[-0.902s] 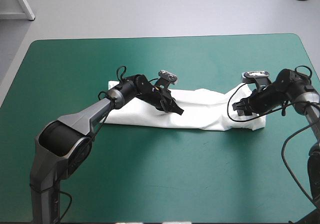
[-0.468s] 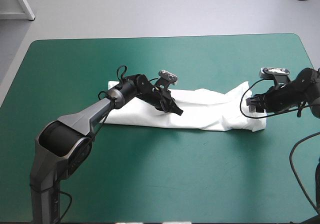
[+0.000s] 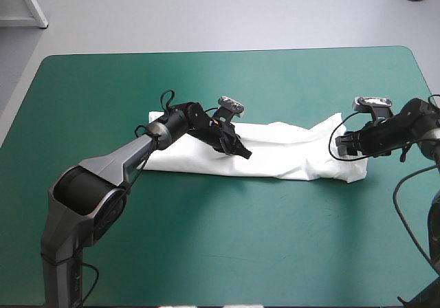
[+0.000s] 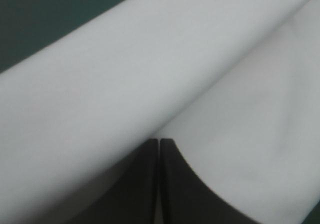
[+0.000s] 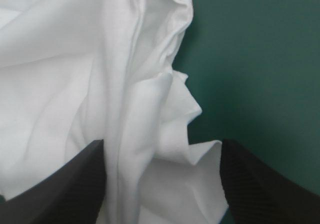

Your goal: Fold the cloth

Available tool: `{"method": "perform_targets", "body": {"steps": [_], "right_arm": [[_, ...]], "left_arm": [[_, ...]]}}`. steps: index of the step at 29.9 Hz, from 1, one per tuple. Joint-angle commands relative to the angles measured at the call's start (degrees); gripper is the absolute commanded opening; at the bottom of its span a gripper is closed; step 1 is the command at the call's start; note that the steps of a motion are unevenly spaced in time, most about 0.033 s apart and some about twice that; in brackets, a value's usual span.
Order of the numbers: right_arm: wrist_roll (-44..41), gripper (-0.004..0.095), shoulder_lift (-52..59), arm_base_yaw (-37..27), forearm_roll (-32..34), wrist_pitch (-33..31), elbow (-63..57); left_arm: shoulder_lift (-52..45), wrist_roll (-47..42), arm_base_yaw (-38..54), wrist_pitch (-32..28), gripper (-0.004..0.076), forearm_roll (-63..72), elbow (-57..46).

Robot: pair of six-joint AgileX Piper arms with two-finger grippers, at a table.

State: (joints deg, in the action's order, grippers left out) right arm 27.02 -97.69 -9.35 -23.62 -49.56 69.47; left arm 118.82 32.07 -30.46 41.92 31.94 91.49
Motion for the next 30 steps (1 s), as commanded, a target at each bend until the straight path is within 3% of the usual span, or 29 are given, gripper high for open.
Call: {"method": "perform_targets", "body": {"steps": [1, 5, 13, 22, 30], "right_arm": [[2.2, 0.0617, -0.6, -0.3, -3.8, 1.0, 1.2], [4.1, 0.0591, -3.3, -0.1, -7.4, -0.4, 1.2], [5.8, 0.0414, -3.9, 3.6, -8.0, -1.1, 1.2], [6.2, -0.0019, -7.0, 7.6, -9.4, -1.2, 1.3], [6.4, -0.0017, -3.1, 7.8, -10.5, -1.5, 5.5]], "left_arm": [[-2.6, -0.6, -0.1, 0.3, 0.0019, -1.4, 1.1], [-2.6, -0.6, -0.1, 0.3, 0.0019, -1.5, 1.1], [-2.6, -0.8, -0.1, 0.1, 0.0019, -1.7, 1.1], [-2.6, -1.1, -0.1, 0.1, 0.0019, -1.8, 1.1], [-4.1, -1.5, 1.4, -0.8, 0.0019, -1.4, 1.6]]}}
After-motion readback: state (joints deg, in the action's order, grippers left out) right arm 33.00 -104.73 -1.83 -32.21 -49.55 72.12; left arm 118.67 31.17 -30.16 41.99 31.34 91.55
